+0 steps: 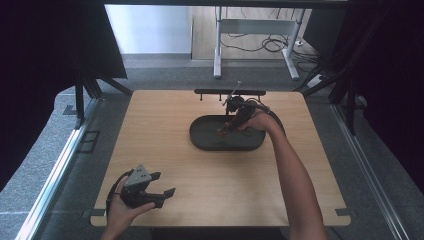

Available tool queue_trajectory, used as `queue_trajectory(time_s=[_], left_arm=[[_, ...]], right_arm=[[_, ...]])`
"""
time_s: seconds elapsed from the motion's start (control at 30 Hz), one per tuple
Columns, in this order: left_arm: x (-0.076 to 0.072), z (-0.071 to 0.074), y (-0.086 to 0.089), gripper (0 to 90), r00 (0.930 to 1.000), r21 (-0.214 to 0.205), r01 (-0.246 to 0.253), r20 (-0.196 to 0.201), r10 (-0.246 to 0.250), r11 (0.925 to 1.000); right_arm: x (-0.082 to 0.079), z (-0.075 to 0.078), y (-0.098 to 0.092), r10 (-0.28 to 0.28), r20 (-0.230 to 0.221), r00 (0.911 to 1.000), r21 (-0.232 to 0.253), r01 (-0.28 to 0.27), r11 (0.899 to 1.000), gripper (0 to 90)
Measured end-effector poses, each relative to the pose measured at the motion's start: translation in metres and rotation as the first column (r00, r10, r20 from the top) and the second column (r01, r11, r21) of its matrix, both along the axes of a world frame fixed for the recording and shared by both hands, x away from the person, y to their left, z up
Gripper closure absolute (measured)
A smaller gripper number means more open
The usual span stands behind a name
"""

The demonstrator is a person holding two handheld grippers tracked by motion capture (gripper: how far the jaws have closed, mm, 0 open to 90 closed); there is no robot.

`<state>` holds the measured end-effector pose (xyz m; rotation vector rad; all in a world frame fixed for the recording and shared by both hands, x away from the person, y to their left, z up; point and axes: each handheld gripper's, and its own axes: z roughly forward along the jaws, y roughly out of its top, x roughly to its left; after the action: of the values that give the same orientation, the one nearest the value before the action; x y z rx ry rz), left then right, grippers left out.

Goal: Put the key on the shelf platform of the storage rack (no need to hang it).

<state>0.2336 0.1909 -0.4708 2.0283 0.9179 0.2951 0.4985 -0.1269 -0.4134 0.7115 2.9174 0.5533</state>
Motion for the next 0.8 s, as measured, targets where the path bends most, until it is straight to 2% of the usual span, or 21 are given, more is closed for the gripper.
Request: queue_trajectory(time_s=[0.07,0.27,0.33,0.4,0.57,0.8], left_arm=[[0.000,0.000,0.000,22.6,1.0000,-0.002,0.000,0.000,0.000,1.0000],[0.000,0.000,0.001,22.6,1.0000,-0.002,0.000,0.001,0.000,1.0000],[0.000,0.000,0.000,22.6,1.0000,-0.001,0.003,0.002,-0.003,1.0000],[-0.001,0.000,0.000,22.6,1.0000,-0.002,0.005,0.002,-0.005,1.0000],[0.000,0.000,-0.001,22.6,1.0000,0.001,0.005,0.000,-0.005,1.0000],[0.000,-0.001,0.000,22.6,1.0000,0.001,0.005,-0.001,-0.005,1.0000]], right_arm=[[0.001,-0.002,0.002,-0.003,0.013,0.9999,-0.007,0.003,1.000,66.7],[0.004,-0.010,0.004,0.000,0.017,0.9999,-0.021,0.001,1.000,66.6],[0.004,-0.015,0.004,-0.016,0.017,0.9997,-0.016,0.017,1.000,66.5],[0.006,-0.022,0.005,-0.013,0.019,0.9997,-0.030,0.014,0.999,66.4],[0.007,-0.031,0.005,-0.012,0.026,0.9996,-0.055,0.014,0.998,66.0],[0.009,-0.042,0.004,-0.031,0.014,0.9994,-0.081,0.032,0.996,64.9]])
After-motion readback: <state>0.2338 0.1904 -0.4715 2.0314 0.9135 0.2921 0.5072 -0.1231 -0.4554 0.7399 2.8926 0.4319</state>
